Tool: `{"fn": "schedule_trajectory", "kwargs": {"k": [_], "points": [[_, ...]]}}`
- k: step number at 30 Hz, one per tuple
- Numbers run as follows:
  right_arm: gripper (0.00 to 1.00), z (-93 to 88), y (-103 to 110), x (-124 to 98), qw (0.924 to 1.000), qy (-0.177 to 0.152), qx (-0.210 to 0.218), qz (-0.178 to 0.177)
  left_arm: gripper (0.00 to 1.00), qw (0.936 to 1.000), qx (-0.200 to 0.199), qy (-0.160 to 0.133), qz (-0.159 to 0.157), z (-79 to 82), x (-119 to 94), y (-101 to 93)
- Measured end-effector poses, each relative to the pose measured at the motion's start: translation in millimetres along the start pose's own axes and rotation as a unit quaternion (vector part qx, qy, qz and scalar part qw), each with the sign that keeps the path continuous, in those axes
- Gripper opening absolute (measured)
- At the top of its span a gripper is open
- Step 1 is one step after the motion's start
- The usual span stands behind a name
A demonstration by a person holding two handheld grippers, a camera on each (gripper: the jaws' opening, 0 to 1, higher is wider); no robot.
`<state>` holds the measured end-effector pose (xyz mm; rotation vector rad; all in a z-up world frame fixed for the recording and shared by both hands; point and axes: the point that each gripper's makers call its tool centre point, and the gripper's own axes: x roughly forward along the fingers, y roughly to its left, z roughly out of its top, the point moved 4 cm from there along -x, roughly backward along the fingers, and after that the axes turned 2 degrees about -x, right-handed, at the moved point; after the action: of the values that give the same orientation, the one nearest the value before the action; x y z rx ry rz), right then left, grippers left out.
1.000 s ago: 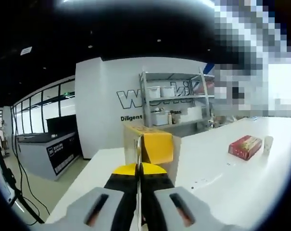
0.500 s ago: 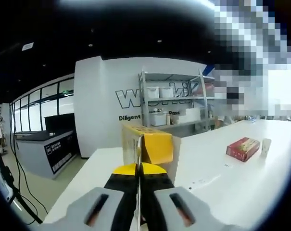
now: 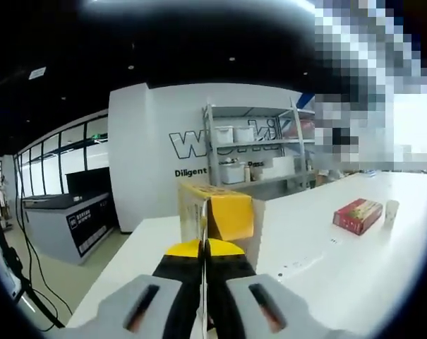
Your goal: Tear open the coffee pouch, take out the coffee, and pour the coffee from the pouch into the cup
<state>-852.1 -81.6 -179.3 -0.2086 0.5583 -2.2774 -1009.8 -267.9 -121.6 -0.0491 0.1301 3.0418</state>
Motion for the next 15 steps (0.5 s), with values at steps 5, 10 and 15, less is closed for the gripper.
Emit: {"fn": "schedule_trajectory", "kwargs": {"k": [5, 10, 15], "points": [[0.33, -2.3, -4, 19, 0.9999, 0.004, 0.007, 0.007, 0.03, 1.0000, -0.008, 0.002, -0.001, 0.5, 4, 5.8], [0.30, -8.5, 2, 41, 0.9998, 0.011, 0.001, 0.016, 0.03, 1.0000, -0.007, 0.002, -0.003, 1.2, 5, 6.1], [0.28, -17.3, 9, 61, 0.9998, 0.015, -0.008, 0.012, 0.03, 1.0000, 0.000, 0.001, -0.005, 0.2, -1, -2.3]]}}
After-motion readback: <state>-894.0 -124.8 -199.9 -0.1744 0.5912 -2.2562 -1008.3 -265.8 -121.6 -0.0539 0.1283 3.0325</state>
